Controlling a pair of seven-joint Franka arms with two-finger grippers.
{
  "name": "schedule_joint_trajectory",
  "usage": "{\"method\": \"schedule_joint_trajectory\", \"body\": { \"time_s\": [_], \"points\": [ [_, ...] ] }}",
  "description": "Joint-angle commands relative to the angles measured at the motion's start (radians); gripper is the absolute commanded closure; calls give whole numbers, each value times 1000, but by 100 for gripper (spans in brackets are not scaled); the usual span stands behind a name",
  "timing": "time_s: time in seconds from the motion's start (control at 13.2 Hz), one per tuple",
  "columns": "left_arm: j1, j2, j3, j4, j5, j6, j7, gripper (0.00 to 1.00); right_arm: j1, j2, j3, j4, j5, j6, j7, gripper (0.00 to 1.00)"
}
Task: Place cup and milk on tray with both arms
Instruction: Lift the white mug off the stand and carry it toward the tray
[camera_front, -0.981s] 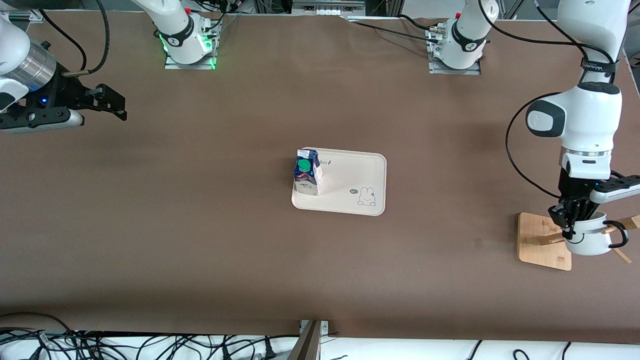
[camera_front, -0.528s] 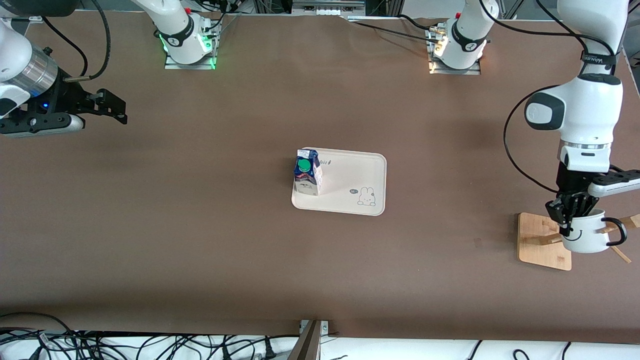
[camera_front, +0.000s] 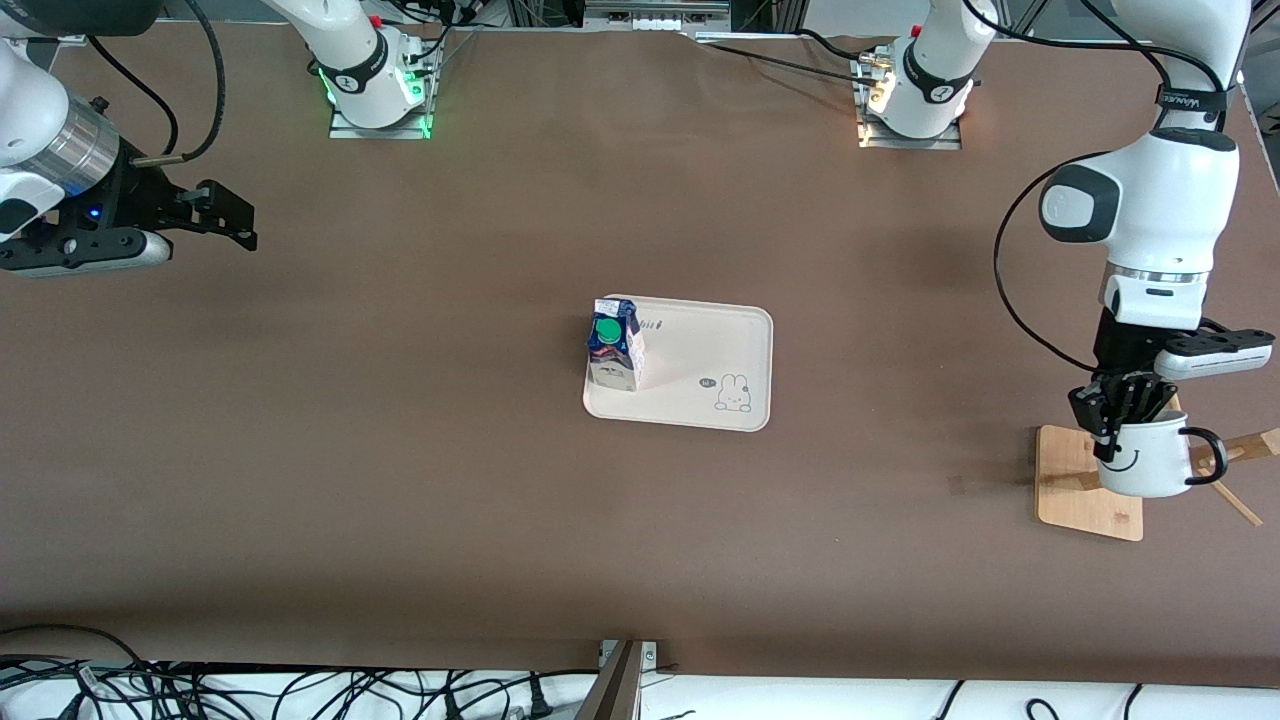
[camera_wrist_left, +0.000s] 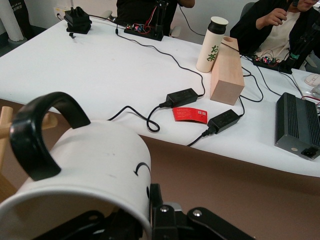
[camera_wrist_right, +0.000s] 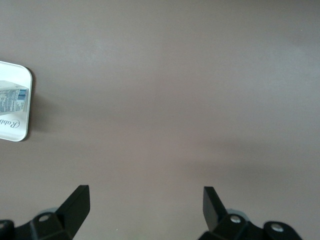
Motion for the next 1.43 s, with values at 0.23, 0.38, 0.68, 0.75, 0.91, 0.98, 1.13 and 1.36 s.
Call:
{"method": "schedule_joint_trajectory", "body": {
  "time_s": [0.23,0.38,0.68,0.75,0.91,0.98,1.13,1.36],
  "points": [
    [-37,-53,-13,-18,-22,-27,67,100,-13,4,19,17,-18,2,9,0],
    [-45,-116,-20,-4,17,-175,107,100,-13,4,19,17,-18,2,9,0],
    [-59,-150,-65,242,335,-798,148,100,-11,4,19,17,-18,5,9,0],
    [-68,-134,-71,334,355,-979,149,100,-11,4,19,17,-18,8,9,0],
    [-93,-117,-74,414,372,-1190,148,100,-11,4,19,17,-18,11,9,0],
    [-118,-108,-74,428,366,-1250,146,100,-10,4,19,17,-18,11,9,0],
    [-135,-75,-75,454,357,-1332,117,100,-10,4,19,17,-18,9,9,0],
    [-197,0,-117,529,424,-1418,117,100,-8,2,21,17,-18,8,9,0]
  ]
}}
